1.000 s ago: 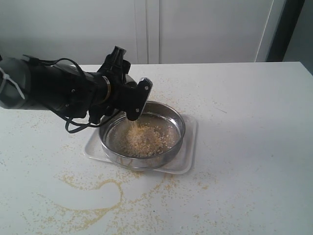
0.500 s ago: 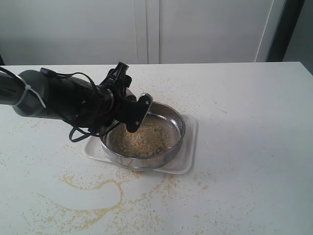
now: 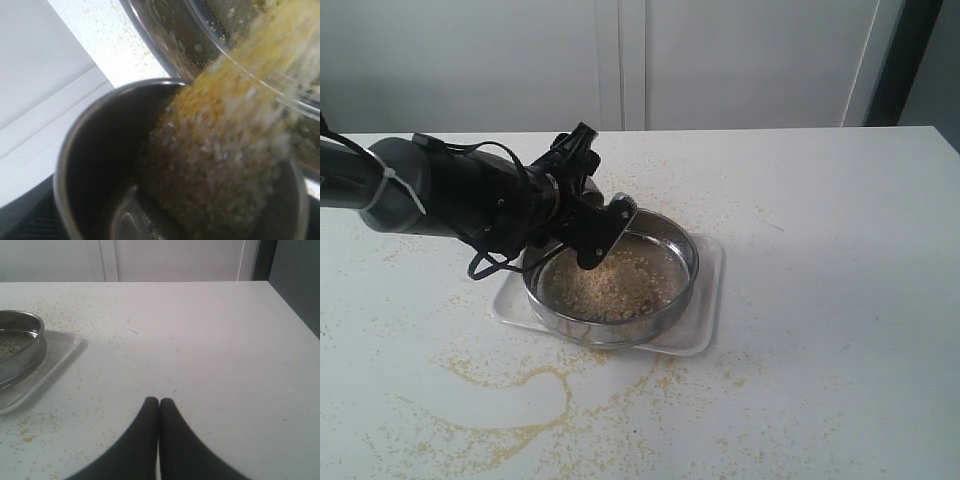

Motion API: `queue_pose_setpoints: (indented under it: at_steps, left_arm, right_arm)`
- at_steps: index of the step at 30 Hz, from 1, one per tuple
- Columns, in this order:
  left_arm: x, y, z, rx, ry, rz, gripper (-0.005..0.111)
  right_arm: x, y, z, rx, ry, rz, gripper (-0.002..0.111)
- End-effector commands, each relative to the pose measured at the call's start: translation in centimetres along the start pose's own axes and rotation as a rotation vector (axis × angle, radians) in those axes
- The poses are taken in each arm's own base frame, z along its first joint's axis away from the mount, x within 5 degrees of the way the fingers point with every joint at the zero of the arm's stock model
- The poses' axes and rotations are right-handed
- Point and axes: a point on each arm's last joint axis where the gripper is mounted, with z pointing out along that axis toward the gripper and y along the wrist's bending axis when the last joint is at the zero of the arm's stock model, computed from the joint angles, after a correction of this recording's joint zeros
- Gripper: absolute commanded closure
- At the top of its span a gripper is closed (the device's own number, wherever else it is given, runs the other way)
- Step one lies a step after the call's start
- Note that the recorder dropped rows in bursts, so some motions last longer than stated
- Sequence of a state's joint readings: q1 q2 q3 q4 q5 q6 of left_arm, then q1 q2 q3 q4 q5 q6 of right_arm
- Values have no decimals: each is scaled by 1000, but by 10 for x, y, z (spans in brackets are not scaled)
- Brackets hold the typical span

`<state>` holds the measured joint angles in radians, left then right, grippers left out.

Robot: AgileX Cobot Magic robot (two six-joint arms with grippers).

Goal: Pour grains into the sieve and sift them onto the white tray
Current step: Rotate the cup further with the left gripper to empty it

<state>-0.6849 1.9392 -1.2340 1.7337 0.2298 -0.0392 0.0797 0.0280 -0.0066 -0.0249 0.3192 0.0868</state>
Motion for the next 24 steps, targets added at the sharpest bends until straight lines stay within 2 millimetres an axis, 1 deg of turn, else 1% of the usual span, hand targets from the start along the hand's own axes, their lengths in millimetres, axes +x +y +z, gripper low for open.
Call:
queue_pose_setpoints:
  at_steps: [1, 6, 15, 18, 24]
  left_arm:
    - [2, 4, -3, -14, 29, 28, 107]
    - [-2, 5, -5, -17, 33, 80, 107]
    - [-13, 9, -12, -23, 62, 290, 107]
    - [-18, 10, -14, -27, 54, 399, 107]
    - [-19, 11, -14, -27, 53, 487, 107]
  right_arm:
    - [1, 0, 0, -2, -7, -3, 108]
    - [1, 0, 0, -2, -7, -3, 108]
    - [1, 0, 0, -2, -7, -3, 108]
    - [1, 0, 0, -2, -7, -3, 108]
    - [1, 0, 0, -2, -7, -3, 108]
